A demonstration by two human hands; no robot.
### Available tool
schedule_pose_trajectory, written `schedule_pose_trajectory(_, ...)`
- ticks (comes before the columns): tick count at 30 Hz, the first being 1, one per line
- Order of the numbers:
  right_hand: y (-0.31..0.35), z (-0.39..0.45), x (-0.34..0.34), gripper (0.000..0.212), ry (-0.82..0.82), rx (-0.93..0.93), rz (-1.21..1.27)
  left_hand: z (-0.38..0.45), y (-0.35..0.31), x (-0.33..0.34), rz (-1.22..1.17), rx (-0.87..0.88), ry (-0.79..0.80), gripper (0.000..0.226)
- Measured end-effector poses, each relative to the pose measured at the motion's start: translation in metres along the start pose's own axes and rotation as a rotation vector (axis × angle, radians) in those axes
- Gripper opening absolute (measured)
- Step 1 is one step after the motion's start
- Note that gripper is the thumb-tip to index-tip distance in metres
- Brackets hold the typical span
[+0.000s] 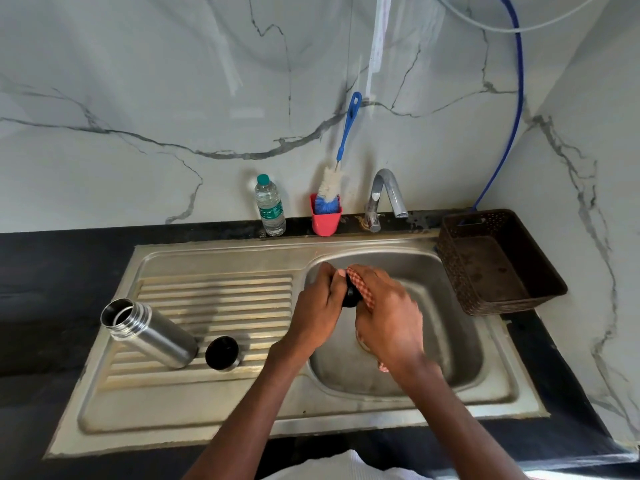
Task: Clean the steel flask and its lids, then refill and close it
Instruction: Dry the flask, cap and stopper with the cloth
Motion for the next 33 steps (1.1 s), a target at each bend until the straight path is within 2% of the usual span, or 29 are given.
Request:
schedule_pose_trajectory(4, -0.002, 0.023, -0.008, 0.042, 0.333, 0.222, 0.234, -0.004, -0.004, -0.007, 0.114, 0.171, -0.081, 0.038)
schedule_pose_trajectory(6, -0.005, 0.028, -0.008, 0.030, 0.484, 0.350, 0.491, -0.004, -0.011, -0.012, 0.181, 0.240, -0.135, 0.035)
schedule_pose_trajectory(8, -0.011, 0.027, -0.004, 0.032, 0.596, 0.515, 0.837, -0.001, -0.014, -0.014, 0.216, 0.278, -0.134, 0.039)
schedule_pose_trajectory(10, -0.015, 0.024, 0.002, 0.043, 0.703, 0.652, 1.128, 0.005, -0.014, -0.012, 0.196, 0.308, -0.090, 0.043)
schedule_pose_trajectory(12, -0.016, 0.022, 0.005, 0.049, 0.816, 0.743, 1.290, 0.007, -0.010, -0.010, 0.151, 0.347, -0.039, 0.045)
schedule_pose_trajectory(16, -0.018, 0.019, 0.005, 0.034, 0.925, 0.822, 1.359, 0.001, -0.007, -0.003, 0.137, 0.351, -0.007, 0.044)
schedule_pose_trajectory(21, -0.020, 0.004, 0.011, 0.030, 0.961, 0.875, 1.453, 0.005, -0.003, -0.003, 0.174, 0.296, -0.013, 0.041)
schedule_pose_trajectory(25, -0.024, -0.006, 0.012, 0.029, 1.018, 0.923, 1.466, 0.009, 0.013, -0.012, 0.237, 0.200, 0.031, 0.049)
schedule_pose_trajectory(27, -0.023, -0.004, 0.011, 0.028, 0.921, 0.875, 1.445, 0.007, 0.025, -0.015, 0.152, 0.100, 0.035, 0.047)
schedule_pose_trajectory(28, -0.023, -0.002, 0.011, 0.027, 0.770, 0.811, 1.376, 0.003, 0.027, -0.014, 0.088, 0.055, 0.023, 0.047)
schedule_pose_trajectory(29, -0.025, 0.000, 0.011, 0.025, 0.556, 0.714, 1.201, -0.001, 0.026, -0.013, 0.036, 0.017, 0.003, 0.047)
schedule_pose_trajectory(31, -0.021, 0.001, 0.004, 0.036, 0.119, 0.397, 0.563, -0.006, 0.020, -0.008, -0.027, -0.035, -0.042, 0.048)
schedule_pose_trajectory(32, -0.015, -0.001, 0.003, 0.047, 0.024, 0.205, 0.264, -0.007, 0.018, -0.005, -0.066, -0.063, -0.075, 0.045)
schedule_pose_trajectory(33, -0.010, -0.004, 0.006, 0.057, 0.007, 0.065, 0.038, -0.007, 0.018, -0.001, -0.121, -0.098, -0.114, 0.042)
Point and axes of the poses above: each hand's wrist, its own z-axis towards the middle knuckle, its own x-axis out of the palm, y = z × x, the point moved 2 cm from there along z, towards the middle knuckle, and after that the axes turned 10 degrees about x, right-handed, at the moved point
